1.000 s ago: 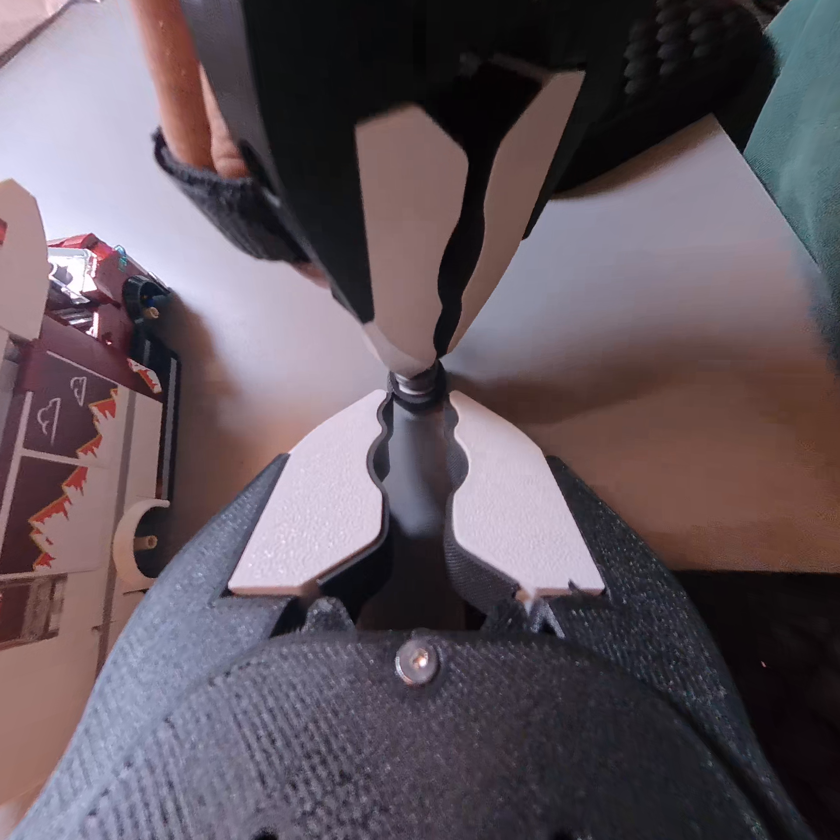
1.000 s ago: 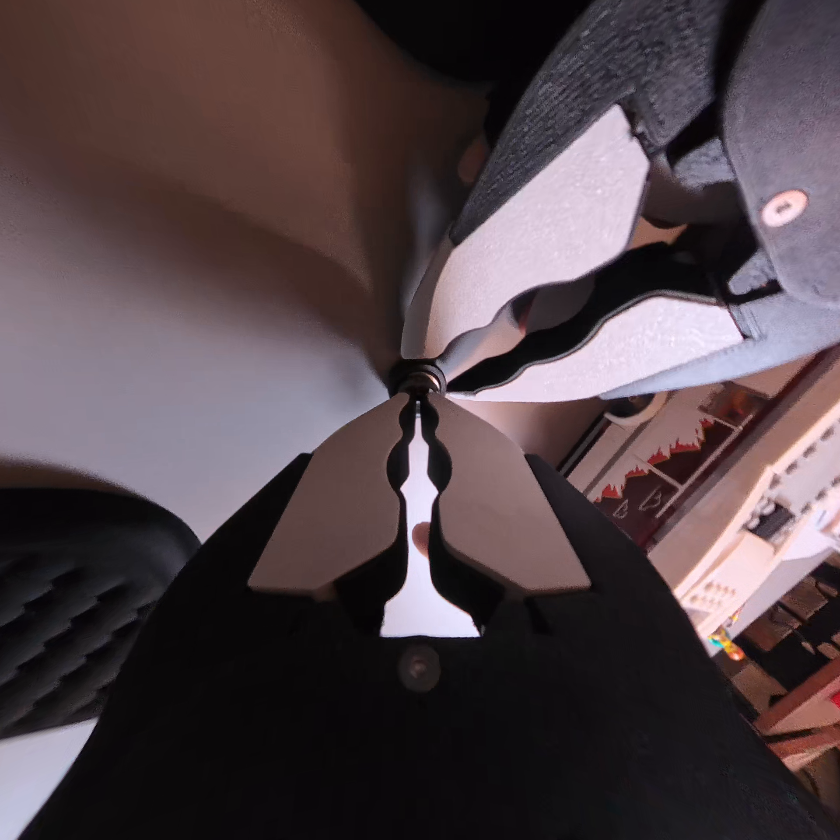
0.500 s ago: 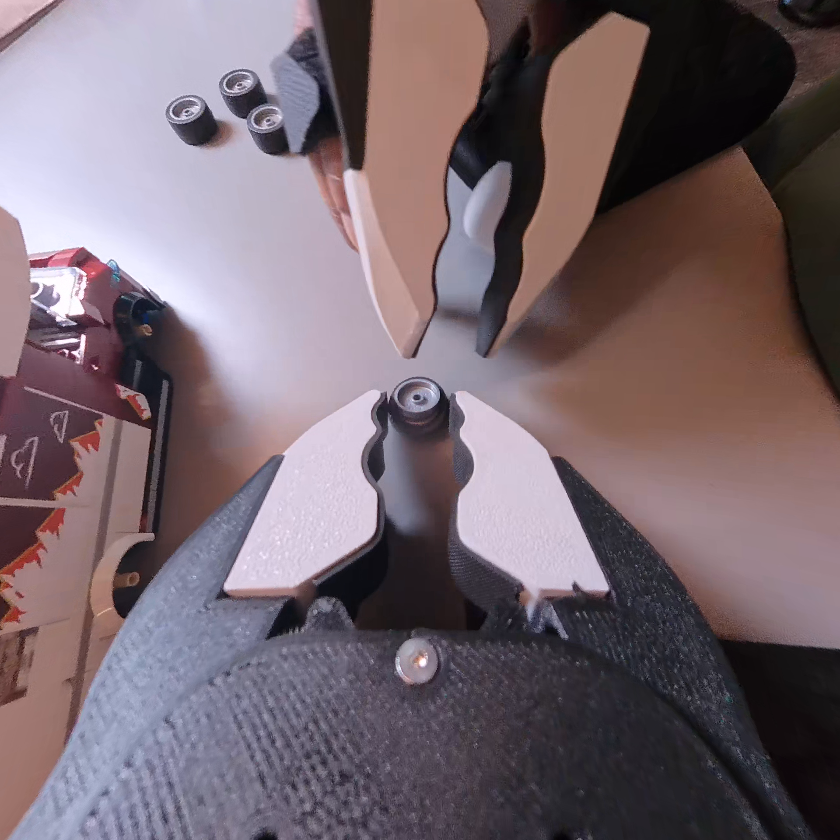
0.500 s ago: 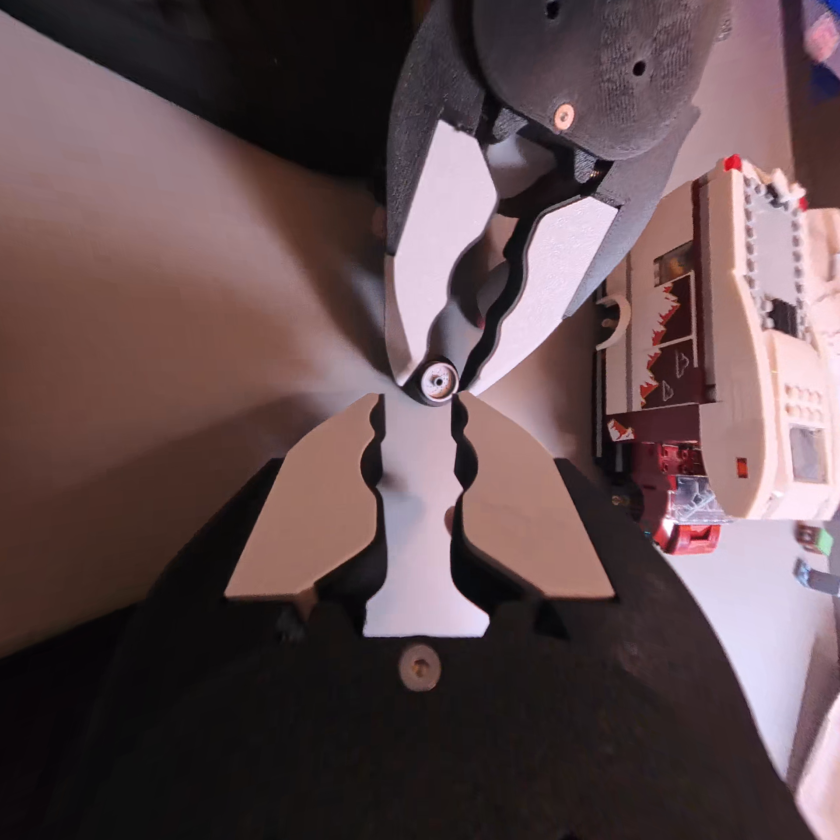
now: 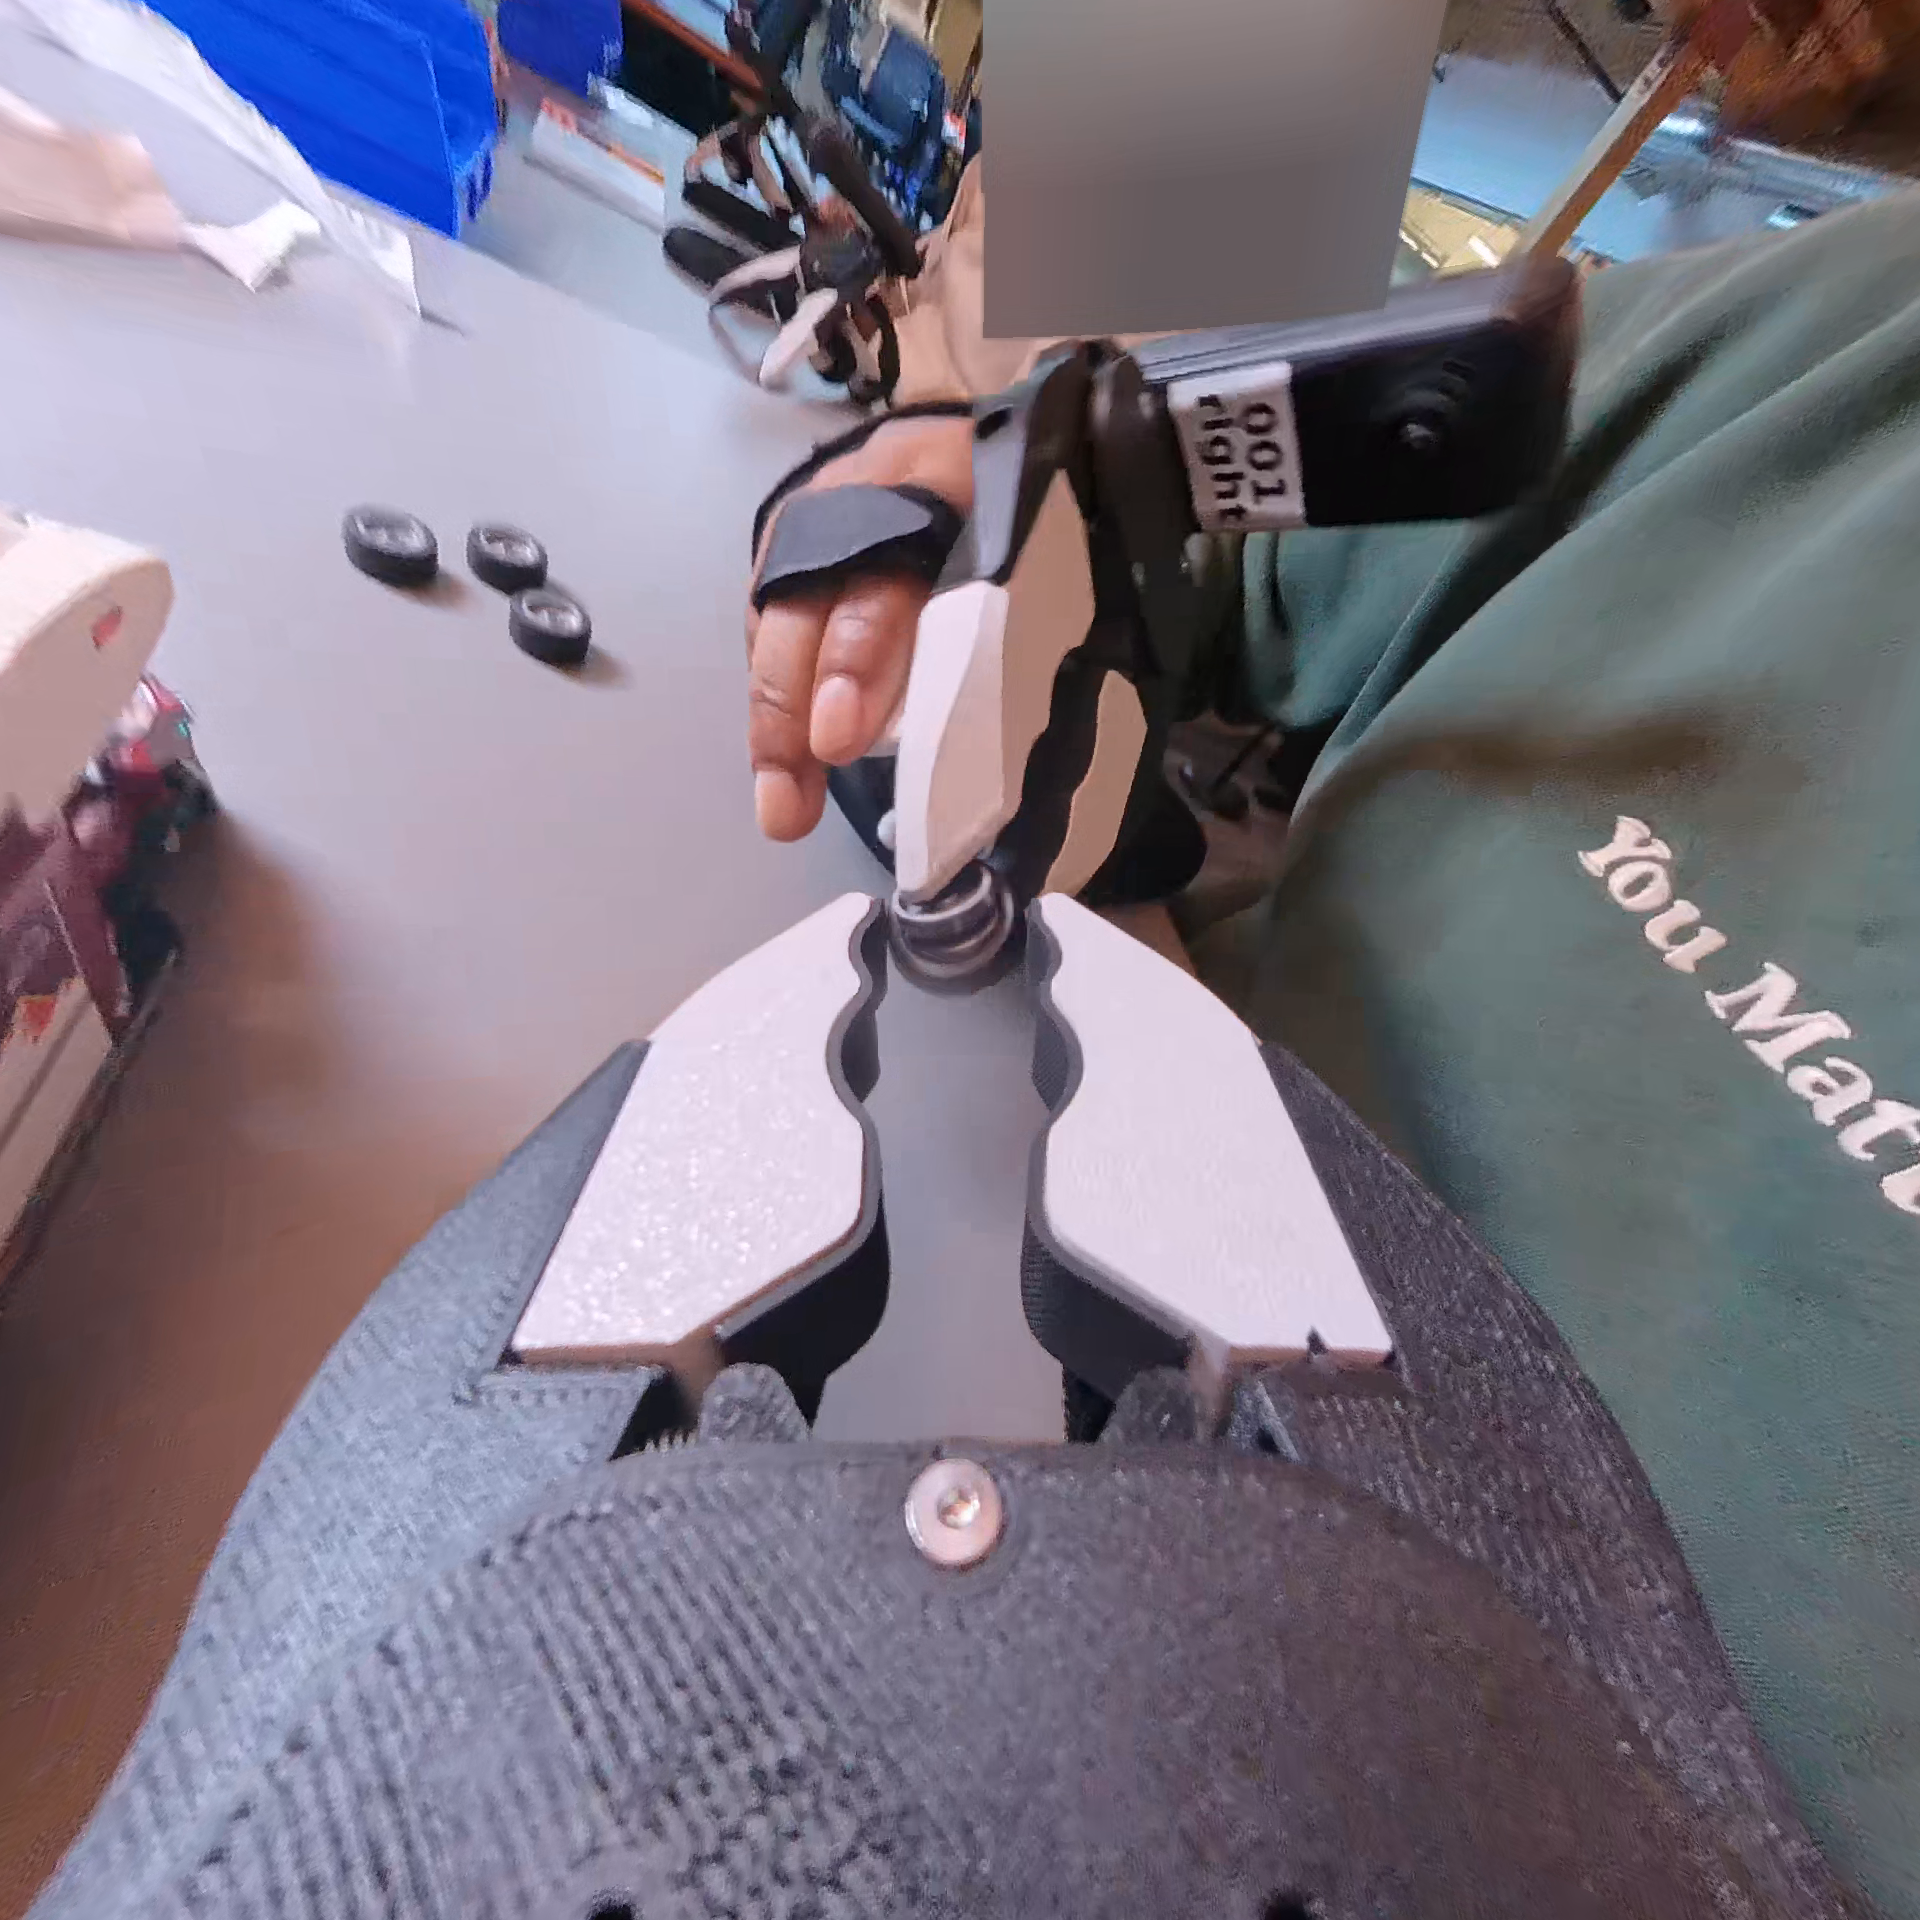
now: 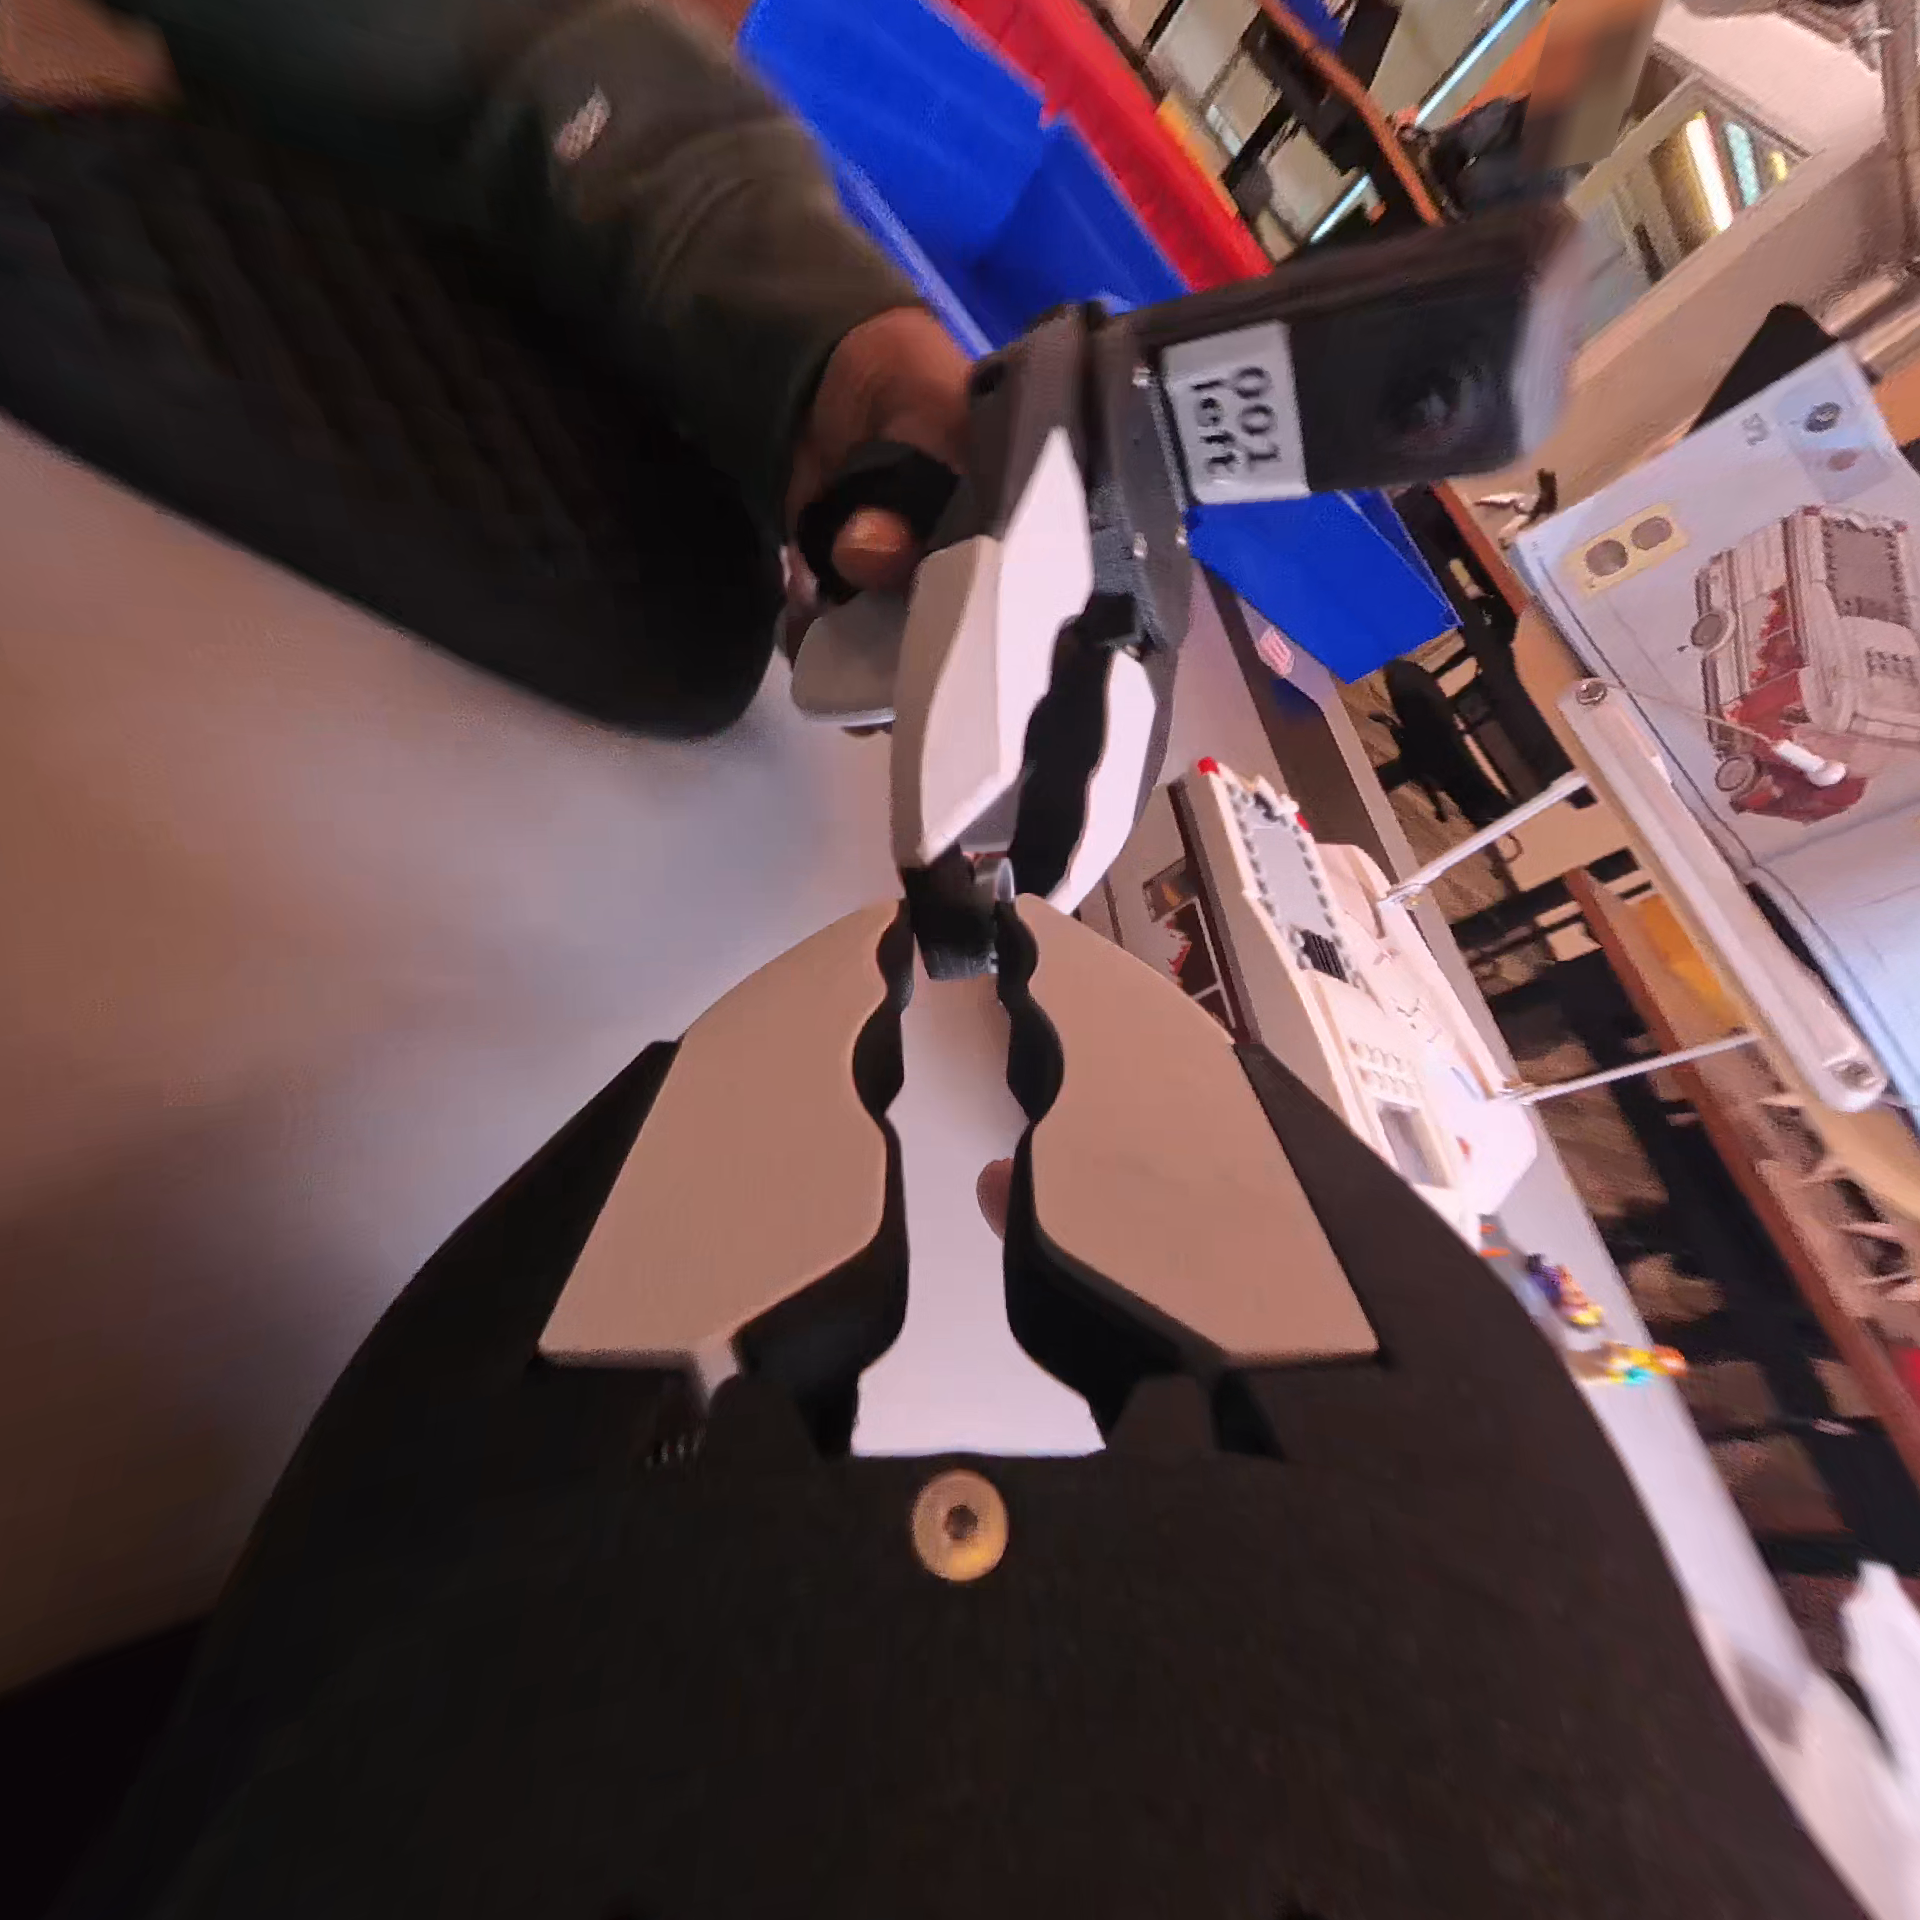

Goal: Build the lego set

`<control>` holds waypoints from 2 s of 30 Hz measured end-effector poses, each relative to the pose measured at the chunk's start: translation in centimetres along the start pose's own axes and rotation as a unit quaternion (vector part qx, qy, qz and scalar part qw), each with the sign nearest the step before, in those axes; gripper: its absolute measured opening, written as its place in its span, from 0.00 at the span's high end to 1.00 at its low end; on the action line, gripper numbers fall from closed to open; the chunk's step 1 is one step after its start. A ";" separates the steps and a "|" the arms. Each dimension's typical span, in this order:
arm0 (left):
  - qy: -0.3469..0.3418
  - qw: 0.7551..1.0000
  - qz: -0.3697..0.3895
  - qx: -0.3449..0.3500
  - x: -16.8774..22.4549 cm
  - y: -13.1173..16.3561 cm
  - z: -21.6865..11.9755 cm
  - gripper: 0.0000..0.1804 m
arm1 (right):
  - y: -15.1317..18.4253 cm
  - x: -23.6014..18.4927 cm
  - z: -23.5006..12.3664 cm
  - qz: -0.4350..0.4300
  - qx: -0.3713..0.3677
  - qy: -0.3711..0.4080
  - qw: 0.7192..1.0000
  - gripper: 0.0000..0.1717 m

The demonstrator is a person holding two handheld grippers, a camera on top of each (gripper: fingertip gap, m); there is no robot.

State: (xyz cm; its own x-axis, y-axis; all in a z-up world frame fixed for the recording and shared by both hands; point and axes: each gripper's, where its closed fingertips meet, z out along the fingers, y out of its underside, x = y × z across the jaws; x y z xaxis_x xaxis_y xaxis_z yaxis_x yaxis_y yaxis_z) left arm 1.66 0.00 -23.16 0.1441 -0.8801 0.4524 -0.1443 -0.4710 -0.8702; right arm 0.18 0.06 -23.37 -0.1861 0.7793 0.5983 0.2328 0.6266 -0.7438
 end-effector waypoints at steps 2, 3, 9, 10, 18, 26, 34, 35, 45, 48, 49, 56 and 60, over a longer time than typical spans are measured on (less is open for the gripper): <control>-0.036 0.997 0.066 0.014 0.4 -0.7 -0.4 0.83 | -0.6 0.7 -0.6 0.072 0.043 -0.003 0.996 0.92; -0.058 0.993 0.106 0.012 0.6 -1.0 -0.6 0.82 | -1.0 0.9 -0.8 0.112 0.066 -0.012 0.991 0.92; -0.124 0.967 0.224 -0.001 1.7 -2.0 -0.5 0.89 | -2.7 1.1 -1.4 0.204 0.139 -0.066 0.967 0.92; -0.124 0.966 0.228 -0.002 1.8 -2.0 -0.6 0.89 | -2.7 1.0 -1.4 0.212 0.140 -0.078 0.964 0.92; -0.132 0.961 0.242 -0.027 1.8 -1.1 -0.4 0.89 | -2.5 0.1 -1.4 0.213 0.130 -0.122 0.961 0.91; -0.082 0.978 0.189 -0.015 2.4 -0.2 -0.1 0.90 | -2.4 -0.8 -1.5 0.228 0.134 -0.149 0.953 0.92; -0.109 0.976 0.187 0.017 1.6 -1.2 -0.6 0.86 | -1.0 -0.3 -0.8 0.230 0.106 -0.129 0.959 0.92; -0.106 0.976 0.188 0.013 1.6 -1.1 -0.6 0.88 | -1.0 -0.3 -0.7 0.232 0.105 -0.127 0.959 0.92; -0.083 0.976 0.201 -0.002 2.2 -0.7 -0.1 0.92 | -1.6 -0.8 -1.1 0.219 0.114 -0.139 0.959 0.92; -0.106 0.971 0.215 0.017 1.6 -1.4 0.2 1.00 | -2.1 -2.5 -0.5 0.190 0.097 -0.167 0.963 0.93; -0.108 0.967 0.229 0.018 1.8 -1.6 0.3 1.00 | -2.2 -2.6 -0.4 0.175 0.098 -0.157 0.967 0.93; -0.121 0.971 0.200 0.043 1.4 -2.7 -1.8 0.81 | -2.2 0.6 -1.5 0.238 0.148 -0.107 0.954 0.93; -0.114 0.970 0.214 0.034 2.1 -2.6 -0.6 0.81 | -2.7 1.4 -1.4 0.231 0.158 -0.076 0.957 0.93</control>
State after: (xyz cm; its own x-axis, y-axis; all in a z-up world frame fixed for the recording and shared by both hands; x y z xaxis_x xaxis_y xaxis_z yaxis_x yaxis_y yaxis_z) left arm 1.77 -0.69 -19.85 0.2985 -0.9544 -0.0017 -0.1759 -0.0532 -0.9830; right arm 0.58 -0.49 -20.12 -0.2754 0.9495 0.1507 0.0275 0.1645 -0.9860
